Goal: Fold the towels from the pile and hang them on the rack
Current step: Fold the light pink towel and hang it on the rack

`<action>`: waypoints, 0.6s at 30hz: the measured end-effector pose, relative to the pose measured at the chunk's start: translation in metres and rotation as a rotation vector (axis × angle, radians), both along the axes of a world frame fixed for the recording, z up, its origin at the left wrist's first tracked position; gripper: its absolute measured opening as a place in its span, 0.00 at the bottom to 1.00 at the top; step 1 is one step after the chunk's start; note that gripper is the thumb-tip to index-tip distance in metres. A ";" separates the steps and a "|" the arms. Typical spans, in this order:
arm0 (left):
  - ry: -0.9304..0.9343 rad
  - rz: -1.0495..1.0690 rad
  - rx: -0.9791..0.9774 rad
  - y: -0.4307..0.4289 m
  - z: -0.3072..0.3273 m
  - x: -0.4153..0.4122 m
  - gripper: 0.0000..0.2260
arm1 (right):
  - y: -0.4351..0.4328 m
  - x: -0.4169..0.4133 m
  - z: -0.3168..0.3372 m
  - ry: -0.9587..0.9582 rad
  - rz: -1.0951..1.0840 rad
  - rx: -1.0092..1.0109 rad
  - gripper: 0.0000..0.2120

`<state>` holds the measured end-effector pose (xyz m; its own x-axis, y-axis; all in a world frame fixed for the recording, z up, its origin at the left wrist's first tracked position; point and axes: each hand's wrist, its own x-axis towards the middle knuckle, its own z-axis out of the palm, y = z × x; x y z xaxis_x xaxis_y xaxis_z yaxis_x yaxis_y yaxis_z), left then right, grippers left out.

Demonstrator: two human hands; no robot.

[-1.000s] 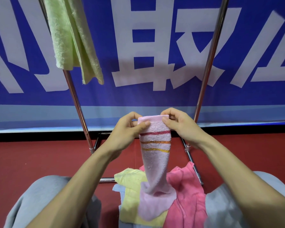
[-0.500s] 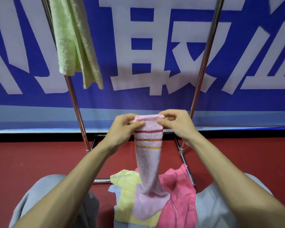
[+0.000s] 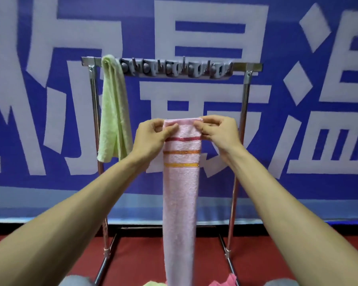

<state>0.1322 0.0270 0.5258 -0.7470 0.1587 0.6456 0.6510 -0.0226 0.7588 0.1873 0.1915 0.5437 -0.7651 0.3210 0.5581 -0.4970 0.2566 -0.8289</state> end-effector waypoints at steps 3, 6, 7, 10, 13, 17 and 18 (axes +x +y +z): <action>0.170 0.069 0.150 0.009 0.038 0.011 0.04 | -0.006 0.002 0.038 0.173 0.032 -0.077 0.06; 0.260 0.224 0.065 0.013 0.049 0.012 0.04 | -0.012 -0.003 0.048 0.189 -0.063 -0.038 0.04; 0.285 0.262 0.051 0.013 0.050 0.012 0.03 | -0.013 -0.004 0.049 0.191 -0.113 -0.010 0.05; 0.343 0.281 0.045 0.013 0.059 0.012 0.04 | -0.014 -0.003 0.054 0.275 -0.162 0.037 0.05; 0.218 0.191 0.054 0.013 0.067 0.012 0.03 | -0.008 0.000 0.061 0.183 -0.087 0.046 0.06; -0.012 0.034 0.056 0.014 0.061 0.010 0.02 | 0.000 -0.004 0.051 0.025 0.039 -0.041 0.15; -0.036 0.013 0.046 0.015 0.058 0.009 0.03 | 0.002 -0.006 0.047 0.003 0.055 -0.101 0.19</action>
<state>0.1416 0.0423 0.5833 -0.7717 0.1198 0.6247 0.6237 -0.0498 0.7801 0.1817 0.1934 0.5906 -0.7817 0.3336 0.5270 -0.5103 0.1437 -0.8479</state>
